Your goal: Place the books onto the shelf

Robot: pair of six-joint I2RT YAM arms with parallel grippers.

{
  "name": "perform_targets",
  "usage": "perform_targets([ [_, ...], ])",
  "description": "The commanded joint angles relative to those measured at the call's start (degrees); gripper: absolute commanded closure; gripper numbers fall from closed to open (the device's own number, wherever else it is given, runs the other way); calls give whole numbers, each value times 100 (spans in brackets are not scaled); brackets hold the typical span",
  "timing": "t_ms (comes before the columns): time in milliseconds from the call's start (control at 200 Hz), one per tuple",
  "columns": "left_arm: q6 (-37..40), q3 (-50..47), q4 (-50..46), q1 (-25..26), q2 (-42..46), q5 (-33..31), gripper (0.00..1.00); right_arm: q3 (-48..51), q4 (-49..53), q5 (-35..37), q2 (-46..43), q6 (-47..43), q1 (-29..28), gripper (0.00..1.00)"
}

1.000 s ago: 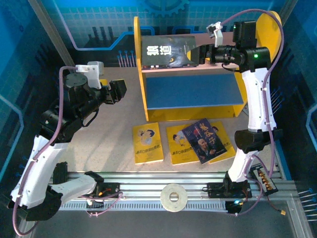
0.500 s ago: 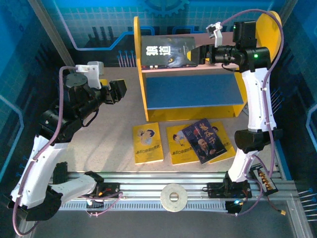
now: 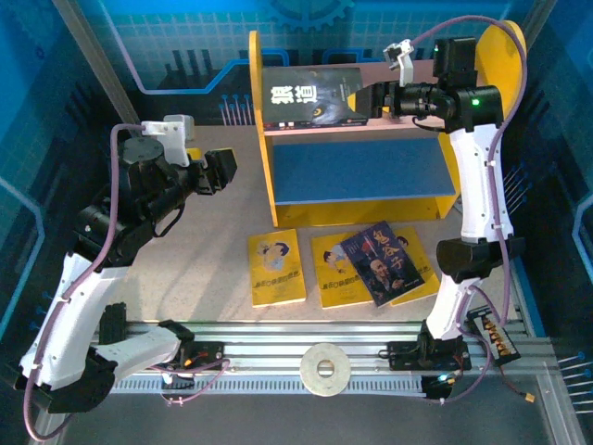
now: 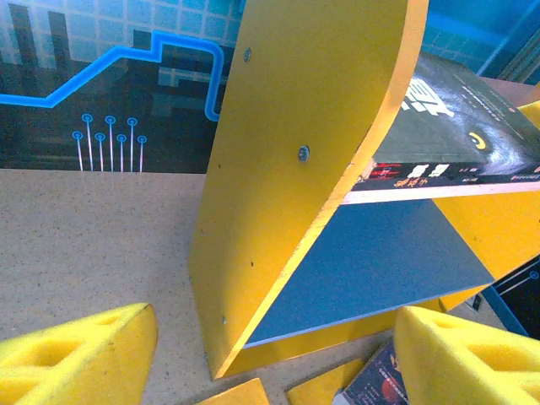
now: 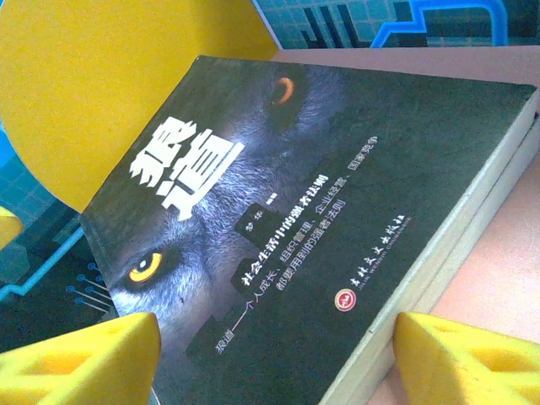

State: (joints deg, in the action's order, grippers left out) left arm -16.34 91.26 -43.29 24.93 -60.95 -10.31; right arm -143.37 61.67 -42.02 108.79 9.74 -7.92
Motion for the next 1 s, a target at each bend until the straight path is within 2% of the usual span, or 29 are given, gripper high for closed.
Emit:
perform_targets([
  [0,87,-30,-39,38,53,-68,25,-165,-31,-236,116,72,-171,26],
  [996,131,-12,-127,38,115,-85,25,-174,-102,-232,213,142,-214,23],
])
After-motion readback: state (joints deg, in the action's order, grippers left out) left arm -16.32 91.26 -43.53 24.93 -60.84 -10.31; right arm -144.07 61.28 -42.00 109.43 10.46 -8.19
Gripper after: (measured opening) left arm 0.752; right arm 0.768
